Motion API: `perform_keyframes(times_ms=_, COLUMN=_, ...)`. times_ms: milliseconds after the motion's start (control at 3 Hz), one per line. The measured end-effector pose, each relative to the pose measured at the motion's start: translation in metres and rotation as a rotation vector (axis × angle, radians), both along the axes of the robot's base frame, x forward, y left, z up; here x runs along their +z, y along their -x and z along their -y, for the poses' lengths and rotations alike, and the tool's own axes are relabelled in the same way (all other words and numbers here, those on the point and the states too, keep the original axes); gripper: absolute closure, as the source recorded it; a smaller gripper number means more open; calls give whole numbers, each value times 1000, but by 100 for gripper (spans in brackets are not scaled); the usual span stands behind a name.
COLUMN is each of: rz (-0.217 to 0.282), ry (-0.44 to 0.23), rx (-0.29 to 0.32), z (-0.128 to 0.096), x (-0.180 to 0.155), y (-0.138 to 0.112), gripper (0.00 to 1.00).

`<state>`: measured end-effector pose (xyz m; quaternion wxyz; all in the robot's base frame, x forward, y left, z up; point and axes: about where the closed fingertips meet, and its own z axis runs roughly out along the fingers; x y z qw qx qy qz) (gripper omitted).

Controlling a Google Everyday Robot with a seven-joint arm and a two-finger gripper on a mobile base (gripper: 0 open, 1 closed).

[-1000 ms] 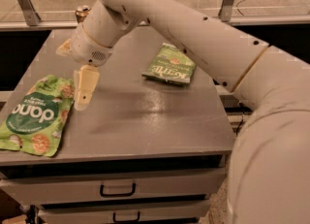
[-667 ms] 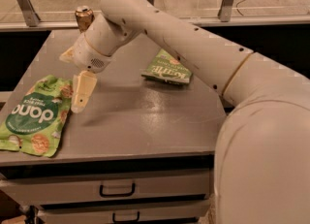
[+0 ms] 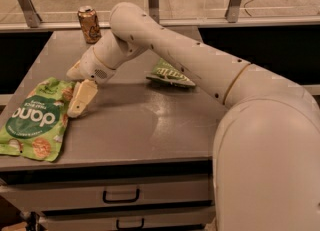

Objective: Pick green rice chip bag

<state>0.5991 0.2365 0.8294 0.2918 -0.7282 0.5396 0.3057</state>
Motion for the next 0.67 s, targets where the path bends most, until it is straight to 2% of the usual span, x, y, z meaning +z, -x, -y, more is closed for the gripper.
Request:
perform_keyframes(times_ms=333, rz=-71, ry=-23, rx=-55, z=4, x=-8, y=-1, gripper=42)
perform_keyframes(times_ms=667, rz=-107, ry=-37, rx=-97, z=13, x=-4, y=3, gripper=64)
